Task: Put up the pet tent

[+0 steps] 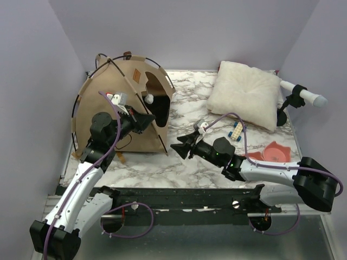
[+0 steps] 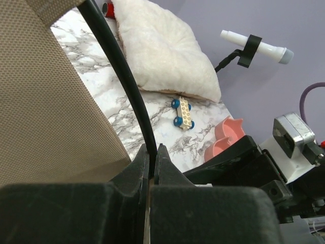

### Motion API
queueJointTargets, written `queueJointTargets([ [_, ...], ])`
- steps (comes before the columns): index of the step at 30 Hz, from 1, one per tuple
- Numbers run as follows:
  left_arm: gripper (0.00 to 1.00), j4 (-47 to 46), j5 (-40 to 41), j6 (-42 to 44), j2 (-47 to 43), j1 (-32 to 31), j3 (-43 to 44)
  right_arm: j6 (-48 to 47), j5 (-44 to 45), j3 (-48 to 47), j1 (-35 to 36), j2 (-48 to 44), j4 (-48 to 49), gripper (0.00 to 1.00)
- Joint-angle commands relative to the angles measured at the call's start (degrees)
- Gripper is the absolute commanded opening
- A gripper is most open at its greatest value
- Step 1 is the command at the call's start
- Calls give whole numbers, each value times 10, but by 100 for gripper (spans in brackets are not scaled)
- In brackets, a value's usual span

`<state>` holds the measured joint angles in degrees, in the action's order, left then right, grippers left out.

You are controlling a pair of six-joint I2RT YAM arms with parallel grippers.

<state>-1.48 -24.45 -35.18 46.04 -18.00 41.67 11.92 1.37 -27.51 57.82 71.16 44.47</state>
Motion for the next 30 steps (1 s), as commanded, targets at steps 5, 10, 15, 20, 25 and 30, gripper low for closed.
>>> queueJointTargets([
  [5,0,7,-26,64,4,2,10,25,50,-38,5,36,-77,60],
  [10,49,89,-8,125,-30,2,21,10,87,-65,5,17,-126,69],
  [15,81,163,96,135,-89,3,22,-19,147,-115,4,7,-191,76],
  [20,84,183,174,110,-114,3,30,-31,184,-147,-5,11,-213,78],
  [25,84,147,155,96,-70,3,59,-6,227,-162,-22,24,-230,80],
  [30,78,139,159,114,3,2,110,29,238,-149,-60,-3,-246,81],
])
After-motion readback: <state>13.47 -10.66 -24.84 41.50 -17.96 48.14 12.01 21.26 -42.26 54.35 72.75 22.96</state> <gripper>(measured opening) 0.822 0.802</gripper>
